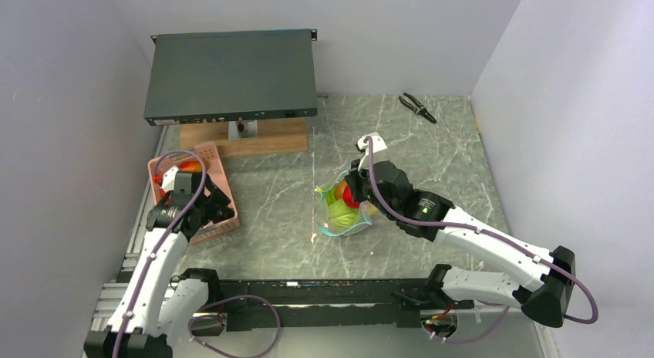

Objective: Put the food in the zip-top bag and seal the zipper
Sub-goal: Pick up the fake vegetable from the bin.

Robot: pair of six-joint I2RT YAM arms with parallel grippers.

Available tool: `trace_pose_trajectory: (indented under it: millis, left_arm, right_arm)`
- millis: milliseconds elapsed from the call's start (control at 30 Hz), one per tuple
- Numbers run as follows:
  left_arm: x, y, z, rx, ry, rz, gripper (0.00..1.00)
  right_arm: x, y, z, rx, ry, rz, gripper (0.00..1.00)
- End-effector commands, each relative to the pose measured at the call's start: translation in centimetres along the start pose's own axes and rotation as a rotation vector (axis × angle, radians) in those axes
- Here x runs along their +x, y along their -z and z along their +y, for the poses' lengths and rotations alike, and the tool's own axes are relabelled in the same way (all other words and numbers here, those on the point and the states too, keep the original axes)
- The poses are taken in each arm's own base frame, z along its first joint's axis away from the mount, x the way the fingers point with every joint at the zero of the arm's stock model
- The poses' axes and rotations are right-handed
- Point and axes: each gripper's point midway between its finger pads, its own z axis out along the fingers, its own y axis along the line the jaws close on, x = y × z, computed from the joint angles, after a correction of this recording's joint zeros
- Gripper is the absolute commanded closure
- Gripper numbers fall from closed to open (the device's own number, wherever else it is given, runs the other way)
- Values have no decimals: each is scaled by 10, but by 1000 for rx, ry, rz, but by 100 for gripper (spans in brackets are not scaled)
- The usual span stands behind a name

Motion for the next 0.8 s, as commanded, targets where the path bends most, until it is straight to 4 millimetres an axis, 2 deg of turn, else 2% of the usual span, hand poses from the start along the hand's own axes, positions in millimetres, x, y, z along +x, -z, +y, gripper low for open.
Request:
trace_pose_trajectory:
  millis: [0,200,333,567,767]
  left_arm:
    - [6,-2,6,-66,106,109,0]
    - [4,-16,11,-93,146,148,2]
    - [3,-23,6,-73,159,158,10]
    - [17,-33,1,-56,150,234,24]
    - [21,-36,7,-89,141,246,27]
  right_arm:
    - [-17,3,4,-19,-32,-62,100]
    - [-16,1,4,-23,-32,-61,100]
    - [-16,1,4,-23,-32,-61,100]
    - [-14,-1,4,-22,-36,-57,100]
    - [-13,-4,5,-25,-33,-52,100]
